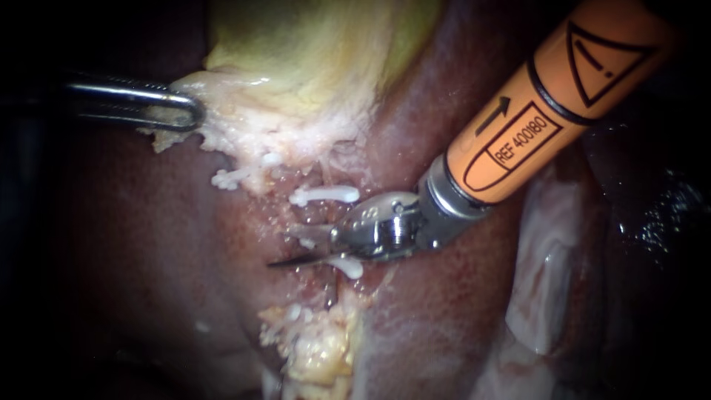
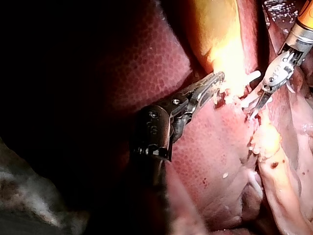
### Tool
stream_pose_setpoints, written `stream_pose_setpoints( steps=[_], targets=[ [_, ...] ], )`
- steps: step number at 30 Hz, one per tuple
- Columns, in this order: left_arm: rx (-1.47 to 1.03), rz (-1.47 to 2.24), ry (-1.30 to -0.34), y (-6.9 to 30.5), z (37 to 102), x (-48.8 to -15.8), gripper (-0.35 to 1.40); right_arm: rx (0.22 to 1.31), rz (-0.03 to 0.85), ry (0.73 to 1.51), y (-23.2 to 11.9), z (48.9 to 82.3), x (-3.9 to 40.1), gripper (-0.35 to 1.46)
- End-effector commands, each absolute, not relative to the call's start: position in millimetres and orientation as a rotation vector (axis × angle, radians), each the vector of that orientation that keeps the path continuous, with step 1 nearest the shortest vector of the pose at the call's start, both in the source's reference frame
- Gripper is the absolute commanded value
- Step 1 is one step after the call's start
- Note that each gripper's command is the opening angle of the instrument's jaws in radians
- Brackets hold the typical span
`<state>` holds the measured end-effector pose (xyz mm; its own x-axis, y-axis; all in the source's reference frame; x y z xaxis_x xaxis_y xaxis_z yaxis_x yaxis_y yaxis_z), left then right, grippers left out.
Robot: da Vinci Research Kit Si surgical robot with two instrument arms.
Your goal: Go to the cutting position right tube
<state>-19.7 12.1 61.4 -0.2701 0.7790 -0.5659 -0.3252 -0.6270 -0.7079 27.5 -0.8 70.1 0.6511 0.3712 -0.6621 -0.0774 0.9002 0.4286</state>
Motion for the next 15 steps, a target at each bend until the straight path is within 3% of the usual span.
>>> stream_pose_setpoints(
  steps=[1, 4, 7, 10, 15],
  targets=[
    [-1.244, 1.961, -0.604, 12.1, 61.4, -19.7, -0.35, 0.383, 0.262, 0.827, -0.8, 70.1, 27.5, 0.61],
    [-1.245, 1.961, -0.605, 12.1, 61.4, -19.7, -0.35, 0.382, 0.267, 0.841, -0.8, 69.8, 27.5, 1.03],
    [-1.245, 1.961, -0.605, 12.1, 61.4, -19.7, -0.35, 0.377, 0.28, 0.875, -0.9, 69.4, 27.5, 1.3],
    [-1.245, 1.961, -0.605, 12.1, 61.4, -19.7, -0.35, 0.388, 0.286, 0.913, -1.0, 68.9, 27.5, 1.41],
    [-1.245, 1.961, -0.605, 12.1, 61.4, -19.7, -0.35, 0.496, 0.243, 0.993, -1.3, 67.3, 26.8, 1.43]
  ],
)
